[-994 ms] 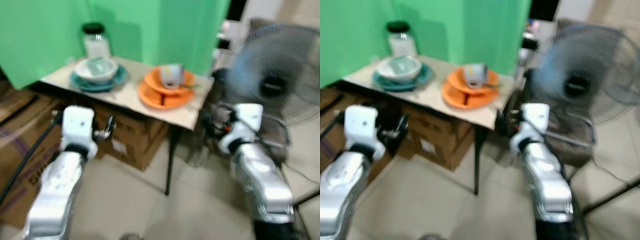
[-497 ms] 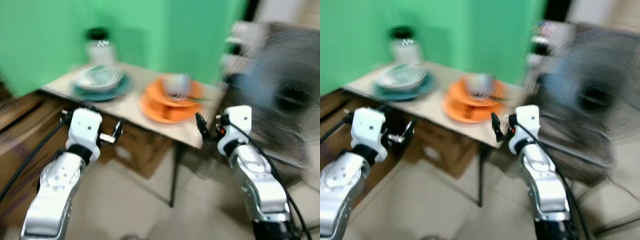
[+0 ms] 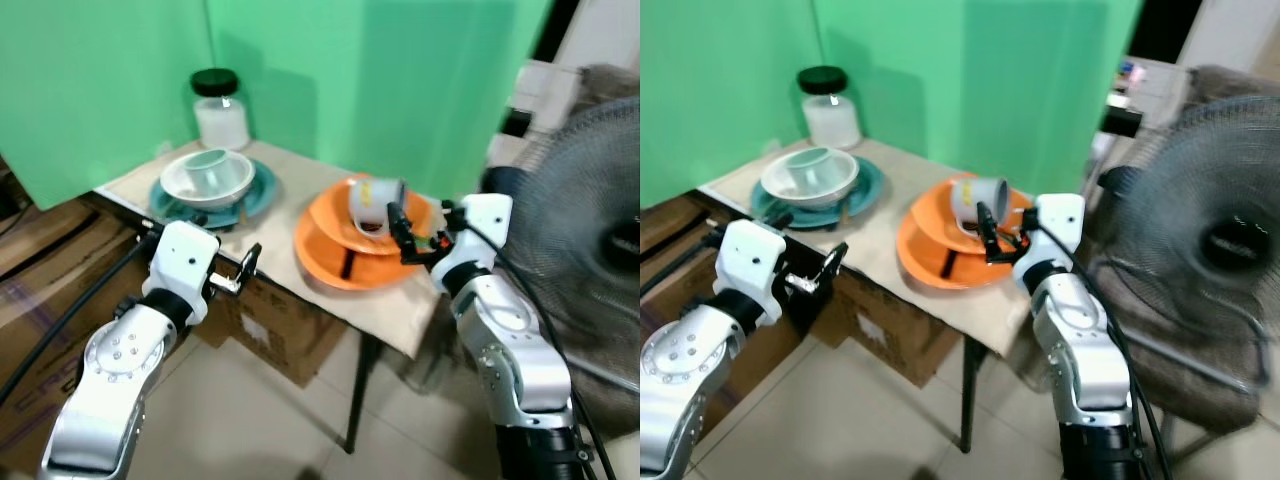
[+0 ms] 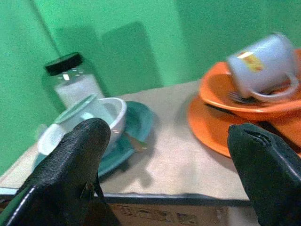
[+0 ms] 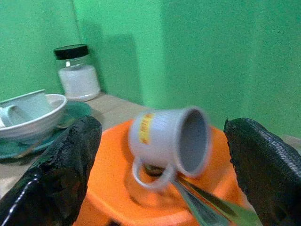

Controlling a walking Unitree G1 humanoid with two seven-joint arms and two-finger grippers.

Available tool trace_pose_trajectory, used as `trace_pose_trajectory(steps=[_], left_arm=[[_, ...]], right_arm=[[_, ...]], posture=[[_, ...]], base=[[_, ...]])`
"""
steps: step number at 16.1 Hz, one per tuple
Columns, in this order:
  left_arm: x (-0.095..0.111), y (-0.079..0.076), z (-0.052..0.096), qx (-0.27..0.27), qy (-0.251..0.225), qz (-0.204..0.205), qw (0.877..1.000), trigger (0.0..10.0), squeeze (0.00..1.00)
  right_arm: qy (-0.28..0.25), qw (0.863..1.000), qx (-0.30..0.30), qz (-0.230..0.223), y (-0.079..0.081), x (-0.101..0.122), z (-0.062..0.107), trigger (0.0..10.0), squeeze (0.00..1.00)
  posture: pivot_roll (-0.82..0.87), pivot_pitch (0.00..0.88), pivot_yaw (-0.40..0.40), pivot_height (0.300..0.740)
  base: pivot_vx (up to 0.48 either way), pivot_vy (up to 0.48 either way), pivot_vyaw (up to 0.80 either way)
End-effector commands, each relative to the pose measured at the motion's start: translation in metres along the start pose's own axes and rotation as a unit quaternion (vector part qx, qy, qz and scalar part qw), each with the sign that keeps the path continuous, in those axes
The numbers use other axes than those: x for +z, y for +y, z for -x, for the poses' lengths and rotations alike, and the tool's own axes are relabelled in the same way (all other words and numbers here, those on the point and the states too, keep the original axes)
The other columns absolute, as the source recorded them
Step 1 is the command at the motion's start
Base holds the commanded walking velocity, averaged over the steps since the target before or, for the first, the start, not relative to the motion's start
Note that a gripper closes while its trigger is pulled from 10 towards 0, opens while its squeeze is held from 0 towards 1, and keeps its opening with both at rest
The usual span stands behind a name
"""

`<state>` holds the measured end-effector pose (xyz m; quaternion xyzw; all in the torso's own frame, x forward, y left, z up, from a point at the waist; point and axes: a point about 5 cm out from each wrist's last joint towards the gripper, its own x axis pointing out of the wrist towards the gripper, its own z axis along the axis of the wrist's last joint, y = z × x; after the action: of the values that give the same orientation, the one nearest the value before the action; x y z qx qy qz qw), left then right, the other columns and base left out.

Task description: Setting the table

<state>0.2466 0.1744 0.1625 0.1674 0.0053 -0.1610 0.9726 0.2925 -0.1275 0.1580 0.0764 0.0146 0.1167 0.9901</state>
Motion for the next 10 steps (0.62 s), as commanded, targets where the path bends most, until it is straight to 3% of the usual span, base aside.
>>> trace_pose_trajectory(steps=[1, 3, 6, 10], left_arm=[[0.000, 0.003, 0.002, -0.005, 0.001, -0.009, 1.000, 10.0, 0.00], [0.001, 0.000, 0.001, -0.021, -0.002, -0.007, 1.000, 10.0, 0.00], [0.002, -0.004, 0.002, -0.049, -0.007, -0.009, 0.999, 10.0, 0.00], [0.003, -0.010, 0.006, -0.133, -0.003, 0.009, 0.991, 10.0, 0.00]], right_arm=[[0.005, 1.000, 0.009, -0.015, 0.005, 0.002, -0.005, 10.0, 0.00], [0.012, 1.000, 0.005, -0.011, 0.001, 0.002, -0.008, 10.0, 0.00], [0.030, 0.999, 0.025, -0.006, -0.001, 0.006, -0.013, 10.0, 0.00], [0.054, 0.996, 0.053, -0.037, -0.007, 0.014, -0.024, 10.0, 0.00]], posture=[[0.22, 0.000, -0.006, 0.740], [0.22, 0.000, -0.010, 0.740], [0.22, 0.000, -0.009, 0.740], [0.22, 0.000, -0.013, 0.740]], base=[[0.412, 0.000, 0.00], [0.366, 0.000, 0.00], [0.000, 0.000, 0.00], [0.000, 0.000, 0.00]])
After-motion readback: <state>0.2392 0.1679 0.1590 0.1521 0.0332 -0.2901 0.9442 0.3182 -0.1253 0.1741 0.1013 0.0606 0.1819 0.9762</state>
